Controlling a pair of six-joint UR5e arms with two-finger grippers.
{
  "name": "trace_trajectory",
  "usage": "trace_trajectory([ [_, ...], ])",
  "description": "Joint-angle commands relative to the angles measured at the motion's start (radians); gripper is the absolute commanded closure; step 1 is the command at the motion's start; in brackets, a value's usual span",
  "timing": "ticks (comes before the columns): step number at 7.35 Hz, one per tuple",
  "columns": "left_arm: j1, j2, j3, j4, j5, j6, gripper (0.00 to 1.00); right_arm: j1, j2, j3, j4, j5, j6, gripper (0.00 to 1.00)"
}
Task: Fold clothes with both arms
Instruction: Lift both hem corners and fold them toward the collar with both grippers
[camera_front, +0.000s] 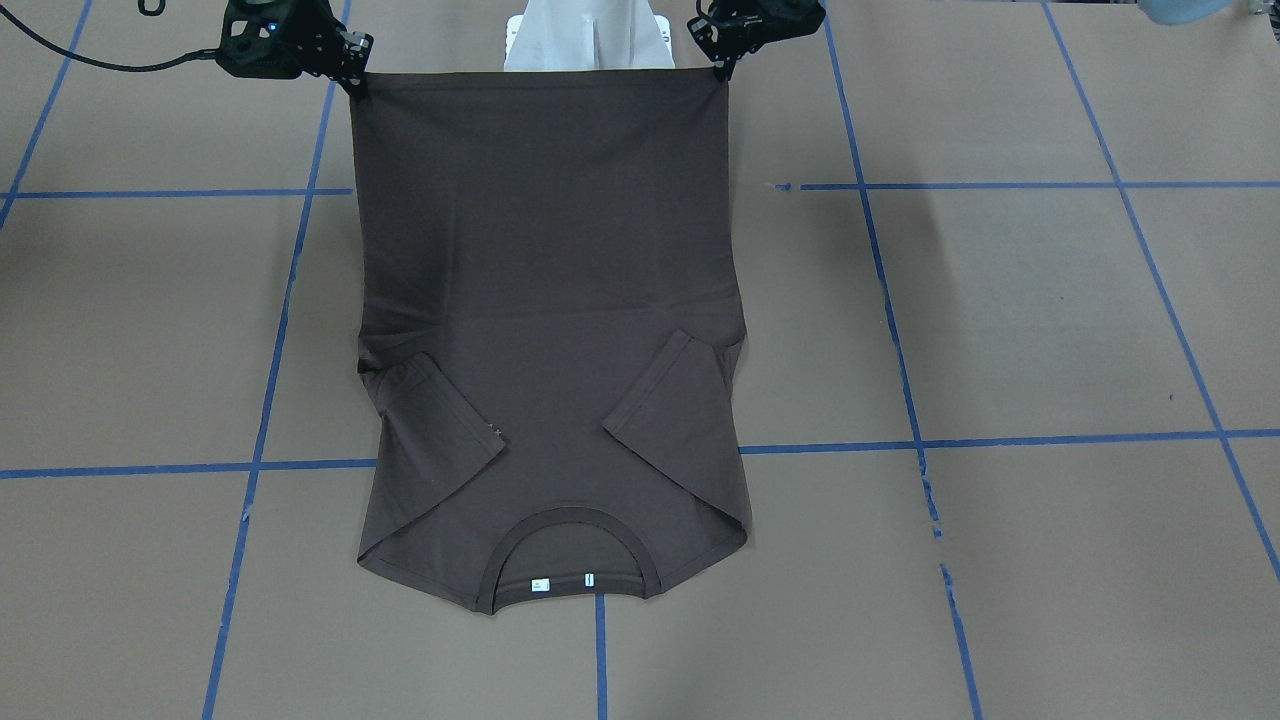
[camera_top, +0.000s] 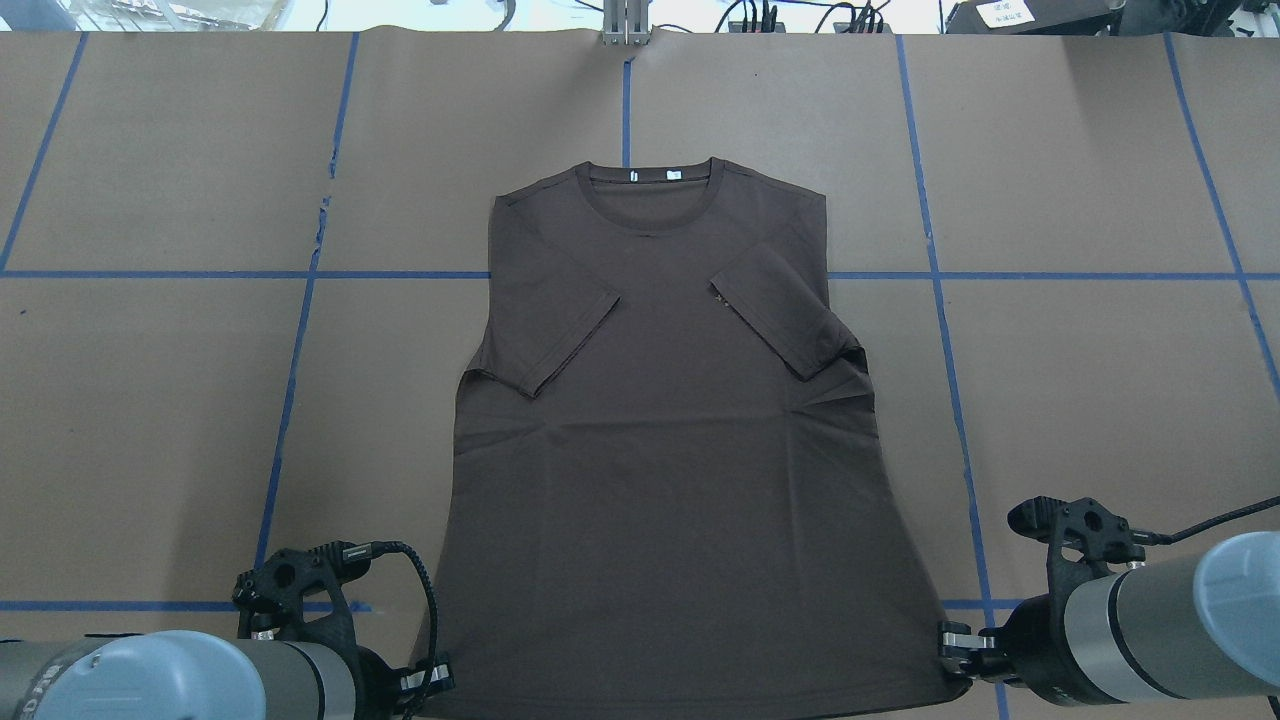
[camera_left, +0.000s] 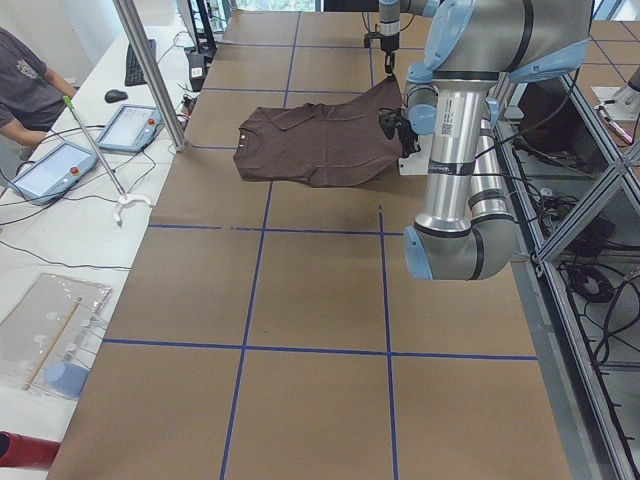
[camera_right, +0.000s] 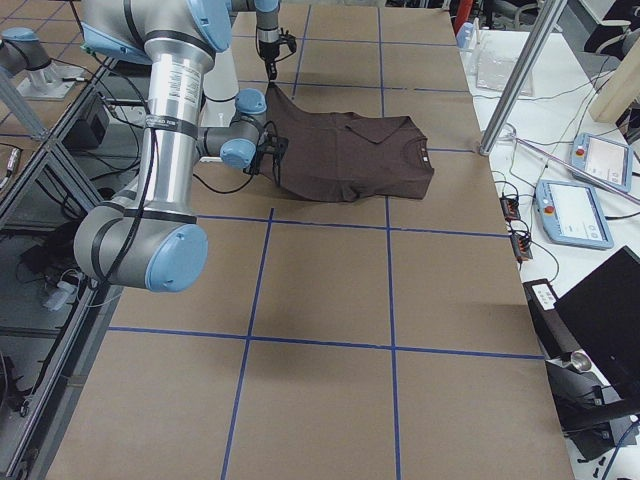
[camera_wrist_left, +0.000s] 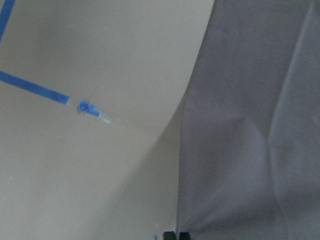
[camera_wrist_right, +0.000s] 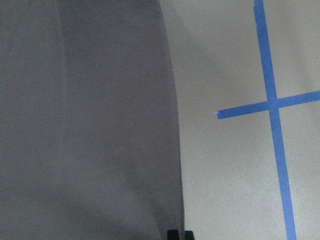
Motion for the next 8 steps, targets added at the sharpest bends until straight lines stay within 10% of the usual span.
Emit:
trace_trajectory([
  [1,0.001,-0.024,0.015,0.003,-0.006,0.013,1.0,0.057,0.063,-0.037,0.002,0.004,-0.009,1.0],
  [8,-0.465,-0.203,0.234,-0.005,-0.119,0.372,1.0,0.546,0.387,-0.373,0.001,0.19,-0.161,1.0],
])
